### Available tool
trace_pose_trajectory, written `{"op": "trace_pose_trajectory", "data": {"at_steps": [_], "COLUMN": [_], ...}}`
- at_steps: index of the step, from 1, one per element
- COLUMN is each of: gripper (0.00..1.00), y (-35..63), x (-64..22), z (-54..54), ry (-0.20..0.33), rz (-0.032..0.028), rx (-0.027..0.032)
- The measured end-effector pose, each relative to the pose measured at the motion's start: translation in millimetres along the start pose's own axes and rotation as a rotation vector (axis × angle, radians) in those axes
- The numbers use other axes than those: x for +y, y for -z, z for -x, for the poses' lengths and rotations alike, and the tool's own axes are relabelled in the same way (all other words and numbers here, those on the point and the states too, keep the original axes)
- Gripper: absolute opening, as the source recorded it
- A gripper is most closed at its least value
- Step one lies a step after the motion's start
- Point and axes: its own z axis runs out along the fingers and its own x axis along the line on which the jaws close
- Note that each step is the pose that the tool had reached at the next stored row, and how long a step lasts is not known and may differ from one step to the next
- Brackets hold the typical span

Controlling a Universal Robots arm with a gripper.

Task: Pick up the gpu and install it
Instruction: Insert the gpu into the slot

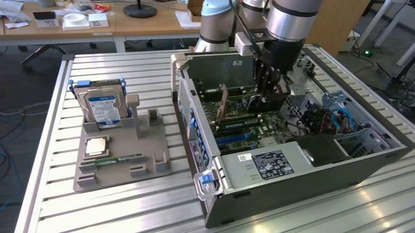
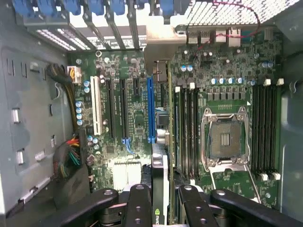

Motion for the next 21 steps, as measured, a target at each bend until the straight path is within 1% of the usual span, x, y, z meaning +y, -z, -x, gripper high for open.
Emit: {"op": "trace_pose_trajectory", "data": {"at_steps": [2,3,4,21], "gripper": [0.27,0.27,0.27,0.27], "y": [-0.6,-0.8,-0.8,-0.9], "x": [-9.0,-12.3,-13.8,-14.0], "z": [1.1,1.4,1.4,1.5], "ry": [0.0,0.0,-0.001,-0.001], "rz": [-0.0003,-0.0002,-0.0001,-0.0002], "rx": [-0.0002,-0.0001,-0.0002,-0.0002]}}
